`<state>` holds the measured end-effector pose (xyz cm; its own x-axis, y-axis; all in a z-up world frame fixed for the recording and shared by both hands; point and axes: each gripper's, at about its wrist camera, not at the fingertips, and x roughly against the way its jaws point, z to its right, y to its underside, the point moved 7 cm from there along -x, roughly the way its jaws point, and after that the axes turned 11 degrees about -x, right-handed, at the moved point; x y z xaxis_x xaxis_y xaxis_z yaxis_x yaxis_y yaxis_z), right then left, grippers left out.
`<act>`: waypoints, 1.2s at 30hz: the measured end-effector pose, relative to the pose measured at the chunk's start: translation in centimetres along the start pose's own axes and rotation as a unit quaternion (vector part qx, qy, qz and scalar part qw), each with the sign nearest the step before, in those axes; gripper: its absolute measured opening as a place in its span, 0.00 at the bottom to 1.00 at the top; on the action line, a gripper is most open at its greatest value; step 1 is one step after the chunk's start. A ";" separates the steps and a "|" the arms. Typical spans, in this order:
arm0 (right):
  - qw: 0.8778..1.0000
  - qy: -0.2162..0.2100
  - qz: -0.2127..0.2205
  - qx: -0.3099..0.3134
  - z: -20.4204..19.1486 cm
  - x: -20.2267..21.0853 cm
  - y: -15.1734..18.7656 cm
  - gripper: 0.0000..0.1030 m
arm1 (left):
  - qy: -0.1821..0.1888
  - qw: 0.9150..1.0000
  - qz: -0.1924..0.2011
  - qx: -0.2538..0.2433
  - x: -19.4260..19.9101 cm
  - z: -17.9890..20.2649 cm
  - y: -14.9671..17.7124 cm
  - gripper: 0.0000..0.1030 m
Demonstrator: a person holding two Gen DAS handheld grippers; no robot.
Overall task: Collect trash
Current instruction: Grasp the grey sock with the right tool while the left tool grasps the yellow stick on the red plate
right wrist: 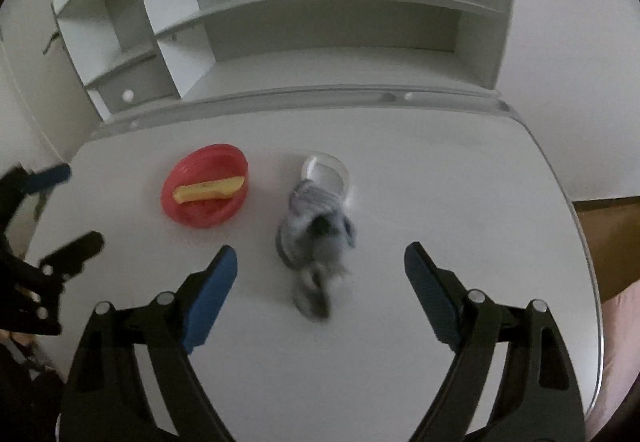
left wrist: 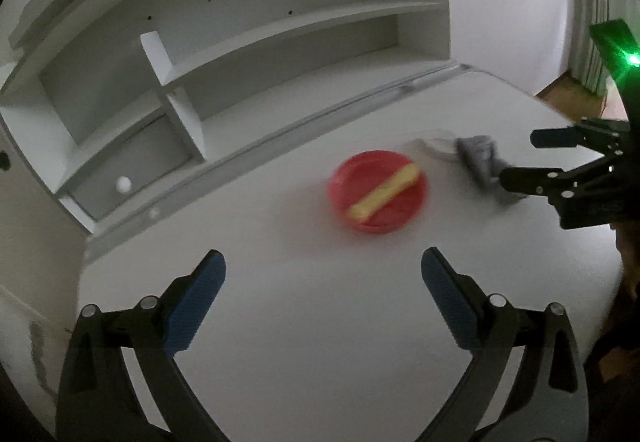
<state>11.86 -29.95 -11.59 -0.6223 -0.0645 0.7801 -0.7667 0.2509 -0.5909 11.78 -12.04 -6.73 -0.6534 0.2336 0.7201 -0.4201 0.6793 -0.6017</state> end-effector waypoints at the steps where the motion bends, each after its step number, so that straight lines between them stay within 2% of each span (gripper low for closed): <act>1: 1.000 0.003 -0.003 -0.001 -0.1 -0.5 -0.3 0.77 | 0.002 1.000 -0.001 -0.005 -0.3 -0.4 0.0 0.93; 6: 1.000 0.013 -0.026 0.001 0.3 -2.6 -0.1 0.68 | 0.038 0.998 0.008 -0.048 -2.1 -0.4 -1.8 0.93; 9: 0.999 0.016 -0.034 -0.002 0.6 -3.3 0.2 0.24 | 0.067 0.995 0.007 -0.072 -4.1 0.4 -3.1 0.93; 13: 1.000 0.004 -0.019 -0.005 1.2 -1.7 0.2 0.24 | 0.091 0.991 -0.005 -0.100 -6.1 1.0 -4.5 0.91; 16: 1.000 -0.002 -0.019 -0.014 1.8 -1.1 0.4 0.24 | 0.095 0.985 -0.011 -0.147 -6.9 1.8 -5.1 0.78; 20: 0.999 -0.016 -0.018 -0.022 2.0 -0.6 0.5 0.24 | 0.102 0.978 -0.018 -0.182 -7.6 2.9 -5.6 0.78; 23: 0.999 -0.024 -0.016 -0.022 1.8 -0.2 0.7 0.24 | 0.126 0.975 -0.029 -0.183 -8.3 3.6 -5.7 0.75; 27: 0.999 -0.031 -0.018 -0.026 2.0 -0.1 1.0 0.24 | 0.137 0.973 -0.052 -0.180 -9.6 3.8 -5.4 0.62; 30: 0.999 -0.034 -0.019 -0.030 2.4 -0.1 1.2 0.24 | 0.143 0.973 -0.054 -0.173 -9.9 3.8 -5.7 0.60; 32: 0.999 -0.034 -0.021 -0.034 2.8 -0.1 1.4 0.24 | 0.143 0.973 -0.053 -0.175 -10.0 3.9 -5.9 0.54; 34: 0.998 -0.034 -0.021 -0.038 3.1 0.0 1.5 0.24 | 0.140 0.972 -0.053 -0.183 -9.8 4.0 -5.9 0.45; 36: 0.998 -0.034 -0.020 -0.042 3.3 0.2 1.5 0.24 | 0.143 0.970 -0.053 -0.187 -9.6 4.2 -6.0 0.43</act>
<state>10.01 -32.74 -12.98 -0.6037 -0.1409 0.7847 -0.7764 0.3275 -0.5385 17.93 -21.33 -11.51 -0.3941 0.2955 0.8702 -0.1832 0.9026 -0.3895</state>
